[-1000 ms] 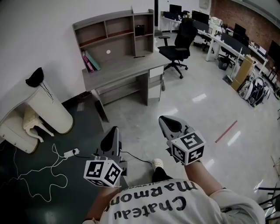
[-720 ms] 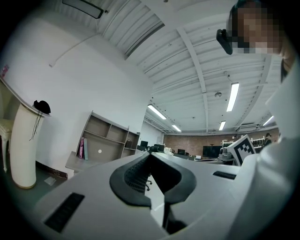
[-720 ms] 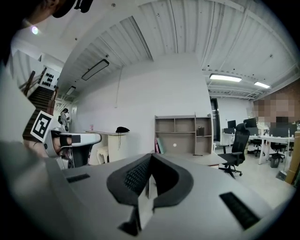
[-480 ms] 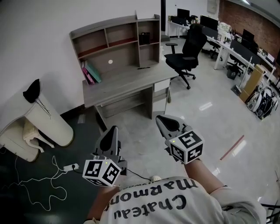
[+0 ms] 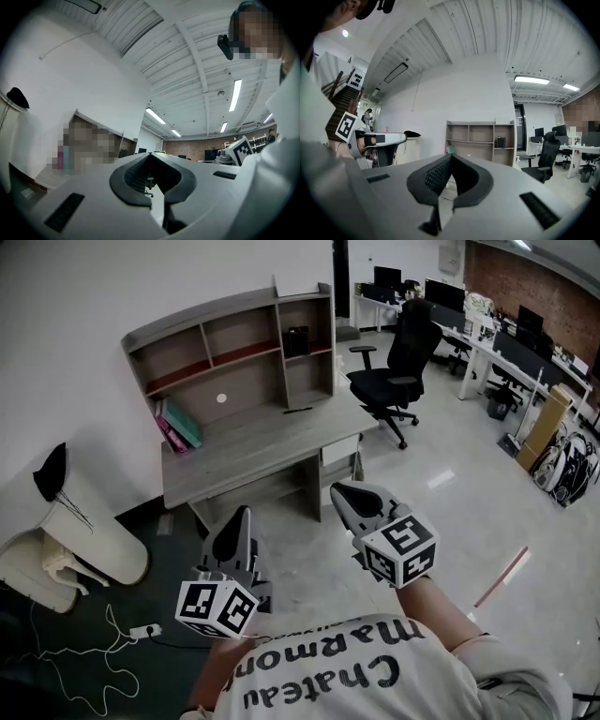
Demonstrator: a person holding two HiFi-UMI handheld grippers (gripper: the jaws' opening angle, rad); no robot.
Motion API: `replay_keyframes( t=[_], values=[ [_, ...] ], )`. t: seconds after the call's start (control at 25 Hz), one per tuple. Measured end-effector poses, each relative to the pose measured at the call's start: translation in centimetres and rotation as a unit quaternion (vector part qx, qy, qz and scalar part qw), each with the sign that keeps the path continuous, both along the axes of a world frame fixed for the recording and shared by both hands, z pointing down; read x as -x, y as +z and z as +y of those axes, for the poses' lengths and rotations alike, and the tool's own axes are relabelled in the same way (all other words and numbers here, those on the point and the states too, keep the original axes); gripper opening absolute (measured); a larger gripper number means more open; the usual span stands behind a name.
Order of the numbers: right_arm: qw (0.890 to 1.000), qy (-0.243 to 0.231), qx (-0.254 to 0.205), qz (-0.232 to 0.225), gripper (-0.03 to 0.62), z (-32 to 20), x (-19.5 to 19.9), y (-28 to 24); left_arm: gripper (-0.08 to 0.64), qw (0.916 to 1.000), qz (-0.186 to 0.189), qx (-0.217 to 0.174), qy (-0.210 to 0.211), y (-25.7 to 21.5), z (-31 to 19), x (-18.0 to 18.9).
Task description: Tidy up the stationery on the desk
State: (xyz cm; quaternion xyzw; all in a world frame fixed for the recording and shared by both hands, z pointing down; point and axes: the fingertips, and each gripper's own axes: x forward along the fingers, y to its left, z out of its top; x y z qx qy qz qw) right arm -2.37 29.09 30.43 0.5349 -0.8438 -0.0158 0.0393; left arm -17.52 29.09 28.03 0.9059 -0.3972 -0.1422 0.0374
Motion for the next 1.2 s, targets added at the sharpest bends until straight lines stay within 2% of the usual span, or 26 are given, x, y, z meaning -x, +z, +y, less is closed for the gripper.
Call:
replay_keyframes(
  t=[0.28, 0.52, 0.96, 1.2],
  values=[
    [1.0, -0.003, 0.001, -0.004, 0.011, -2.8, -1.9, 0.8, 0.015, 1.0, -0.005, 0.008, 0.0, 0.7, -2.8, -1.9],
    [1.0, 0.005, 0.008, -0.01, 0.011, -3.2, -2.9, 1.2, 0.015, 0.9997, -0.008, 0.018, 0.014, 0.5, -3.8, -3.4],
    [0.999, 0.03, 0.035, -0.016, 0.011, -3.4, -4.7, 3.7, 0.015, 0.9989, -0.012, 0.032, 0.032, 2.2, -4.7, -4.5],
    [0.998, 0.039, 0.046, -0.016, 0.011, -5.8, -5.2, 4.8, 0.015, 0.9983, -0.003, 0.04, 0.042, 3.1, -7.3, -4.9]
  ],
)
